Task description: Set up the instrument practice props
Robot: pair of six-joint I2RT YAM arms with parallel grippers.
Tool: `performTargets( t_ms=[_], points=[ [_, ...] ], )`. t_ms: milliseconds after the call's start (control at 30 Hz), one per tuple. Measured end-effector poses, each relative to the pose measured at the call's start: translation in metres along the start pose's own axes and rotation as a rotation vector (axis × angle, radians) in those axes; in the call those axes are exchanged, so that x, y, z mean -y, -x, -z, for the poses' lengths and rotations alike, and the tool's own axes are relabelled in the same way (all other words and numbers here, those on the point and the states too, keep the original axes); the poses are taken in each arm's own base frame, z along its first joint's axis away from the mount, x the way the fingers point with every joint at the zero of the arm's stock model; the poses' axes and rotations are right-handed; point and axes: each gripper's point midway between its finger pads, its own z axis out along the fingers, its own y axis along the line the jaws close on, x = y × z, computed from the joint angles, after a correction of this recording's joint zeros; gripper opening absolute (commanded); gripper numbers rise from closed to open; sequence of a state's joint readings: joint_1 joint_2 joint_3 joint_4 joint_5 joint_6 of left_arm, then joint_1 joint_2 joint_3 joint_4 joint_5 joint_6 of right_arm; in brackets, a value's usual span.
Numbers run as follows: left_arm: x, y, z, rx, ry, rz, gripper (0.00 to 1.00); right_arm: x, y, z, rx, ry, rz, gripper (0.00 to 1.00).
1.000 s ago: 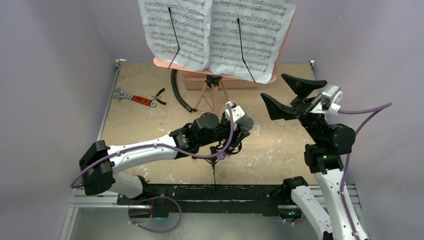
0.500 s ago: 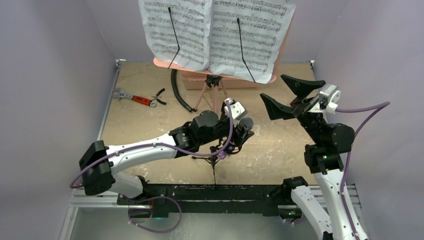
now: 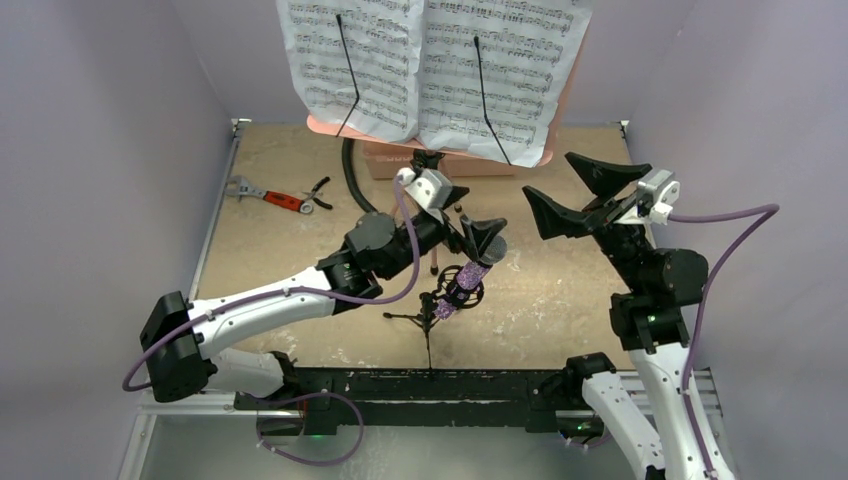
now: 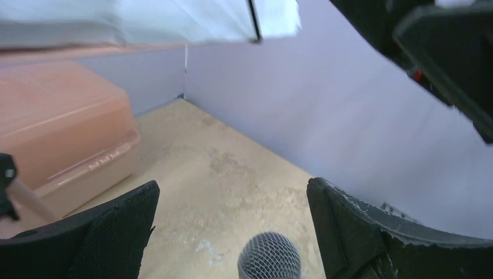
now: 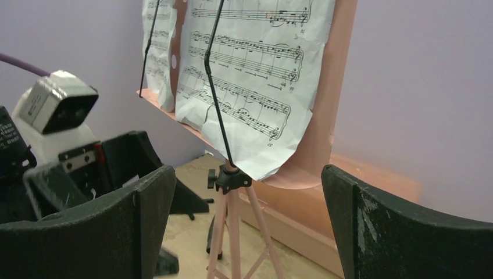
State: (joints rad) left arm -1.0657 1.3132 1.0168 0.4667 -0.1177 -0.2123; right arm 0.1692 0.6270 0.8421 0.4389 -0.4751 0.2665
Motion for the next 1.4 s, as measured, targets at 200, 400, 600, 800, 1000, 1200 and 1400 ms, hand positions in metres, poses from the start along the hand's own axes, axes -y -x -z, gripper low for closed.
performTargets(
  t_ms=[200, 400, 600, 800, 1000, 1200, 1400],
  points=[
    [-0.032, 0.035, 0.006, 0.117, 0.085, 0.090, 0.99, 0.004, 0.000, 0.006, -0.009, -0.045, -0.009, 0.98],
    [-0.067, 0.042, 0.020, 0.171, 0.165, 0.179, 0.99, 0.008, -0.009, 0.014, -0.032, -0.088, -0.029, 0.98],
    [-0.096, 0.038, 0.039, 0.176, 0.237, 0.229, 0.99, 0.019, -0.039, 0.025, -0.088, -0.161, -0.086, 0.98],
    [-0.126, 0.033, 0.063, 0.152, 0.327, 0.244, 0.99, 0.036, -0.071, 0.037, -0.152, -0.280, -0.178, 0.98],
    [-0.159, 0.005, 0.100, 0.076, 0.433, 0.231, 0.99, 0.050, -0.106, 0.051, -0.234, -0.387, -0.253, 0.98],
    [-0.195, -0.047, 0.145, -0.068, 0.531, 0.236, 0.99, 0.066, -0.143, 0.066, -0.326, -0.492, -0.279, 0.98],
    [-0.229, -0.088, 0.193, -0.178, 0.645, 0.237, 0.99, 0.077, -0.181, 0.083, -0.391, -0.564, -0.290, 0.98]
  ],
)
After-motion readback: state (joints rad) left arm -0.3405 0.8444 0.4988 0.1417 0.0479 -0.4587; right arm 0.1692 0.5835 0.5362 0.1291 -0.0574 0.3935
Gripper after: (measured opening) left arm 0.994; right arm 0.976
